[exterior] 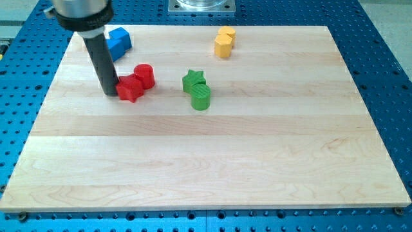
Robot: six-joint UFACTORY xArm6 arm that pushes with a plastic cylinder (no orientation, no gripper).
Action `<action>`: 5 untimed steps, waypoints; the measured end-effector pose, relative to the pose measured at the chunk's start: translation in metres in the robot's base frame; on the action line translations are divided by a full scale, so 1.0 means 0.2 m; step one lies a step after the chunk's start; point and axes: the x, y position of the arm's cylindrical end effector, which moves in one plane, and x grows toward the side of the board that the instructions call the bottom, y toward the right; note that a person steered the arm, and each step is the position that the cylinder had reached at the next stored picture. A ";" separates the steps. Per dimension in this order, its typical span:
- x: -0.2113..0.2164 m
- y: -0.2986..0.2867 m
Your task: Push the red blocks closely to the green blocks
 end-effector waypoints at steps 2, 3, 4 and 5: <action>0.03 -0.15; -0.04 -0.11; -0.04 0.17; -0.01 0.40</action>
